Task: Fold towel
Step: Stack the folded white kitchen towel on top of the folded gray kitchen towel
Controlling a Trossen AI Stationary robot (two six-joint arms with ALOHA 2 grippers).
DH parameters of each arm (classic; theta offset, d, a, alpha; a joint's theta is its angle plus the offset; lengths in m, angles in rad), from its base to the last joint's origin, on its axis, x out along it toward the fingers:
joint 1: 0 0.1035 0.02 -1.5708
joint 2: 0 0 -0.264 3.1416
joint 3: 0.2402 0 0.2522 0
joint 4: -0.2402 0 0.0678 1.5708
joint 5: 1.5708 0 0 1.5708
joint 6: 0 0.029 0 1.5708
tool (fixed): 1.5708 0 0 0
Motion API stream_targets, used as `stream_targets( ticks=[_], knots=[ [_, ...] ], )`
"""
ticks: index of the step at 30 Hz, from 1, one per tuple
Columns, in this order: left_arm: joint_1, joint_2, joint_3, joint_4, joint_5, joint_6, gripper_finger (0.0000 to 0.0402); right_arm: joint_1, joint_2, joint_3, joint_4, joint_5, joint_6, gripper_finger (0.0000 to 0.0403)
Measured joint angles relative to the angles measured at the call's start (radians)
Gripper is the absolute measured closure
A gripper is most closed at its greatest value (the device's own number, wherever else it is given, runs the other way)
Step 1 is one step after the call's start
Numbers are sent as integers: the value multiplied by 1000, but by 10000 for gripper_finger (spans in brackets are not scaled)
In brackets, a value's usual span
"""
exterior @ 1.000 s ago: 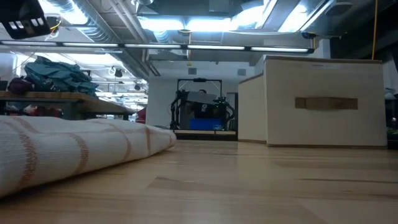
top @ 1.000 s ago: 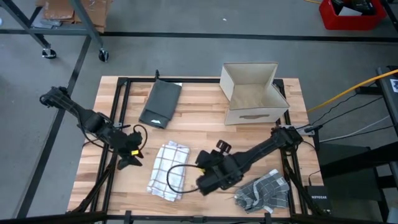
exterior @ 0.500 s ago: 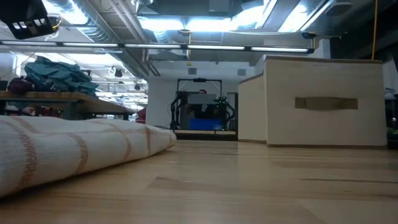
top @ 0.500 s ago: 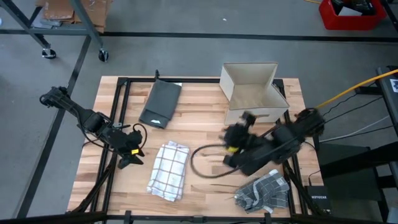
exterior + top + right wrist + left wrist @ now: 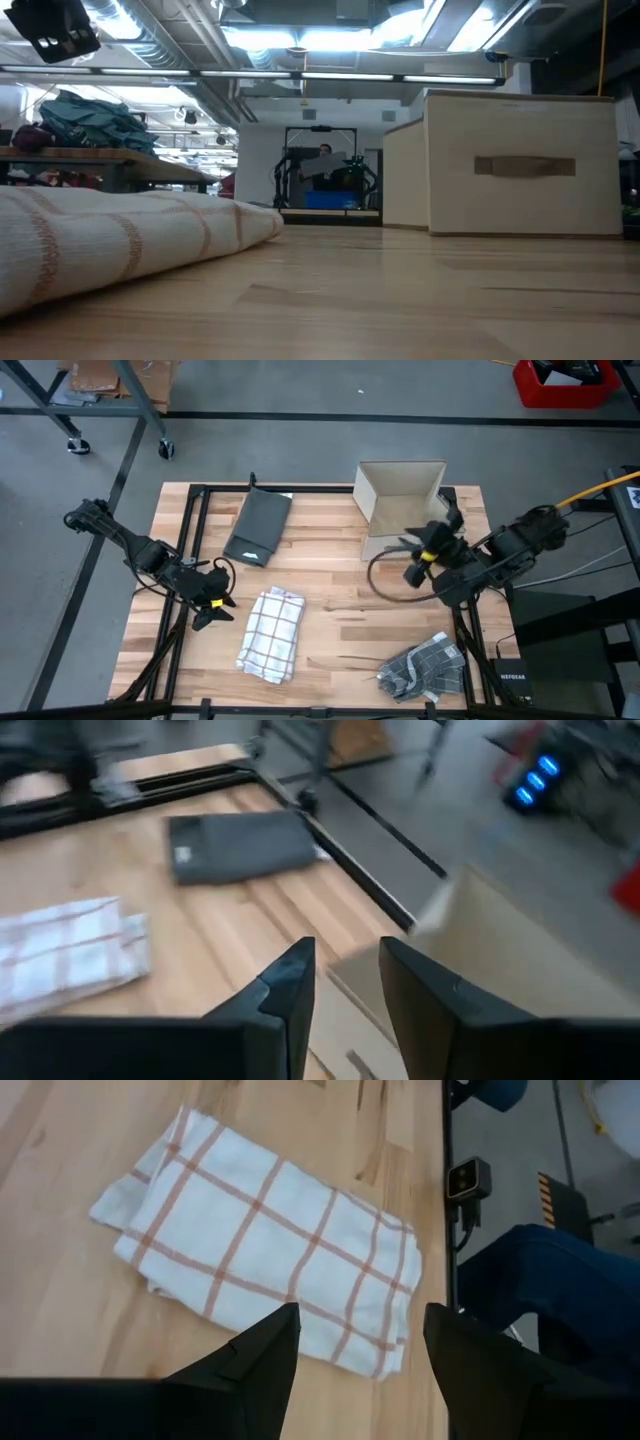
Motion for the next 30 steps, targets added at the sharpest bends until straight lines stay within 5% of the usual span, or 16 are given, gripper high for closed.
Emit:
stream_targets(
  ticks=[6,10,15,20,30],
  knots=[
    [0,0,0,3,0,-7,194,0,-264,-535,296,12,342,285],
    [0,0,0,2,-11,-8,194,0,-362,-834,783,-15,353,285],
    [0,0,0,1,-99,-92,194,-2,-323,-1095,1423,-46,351,285],
    [5,8,-13,-34,-204,-253,194,-2,-170,-1194,1804,-102,351,285],
    [11,84,-13,-85,-212,-501,194,-16,177,-1118,2047,-214,625,285]
  ],
)
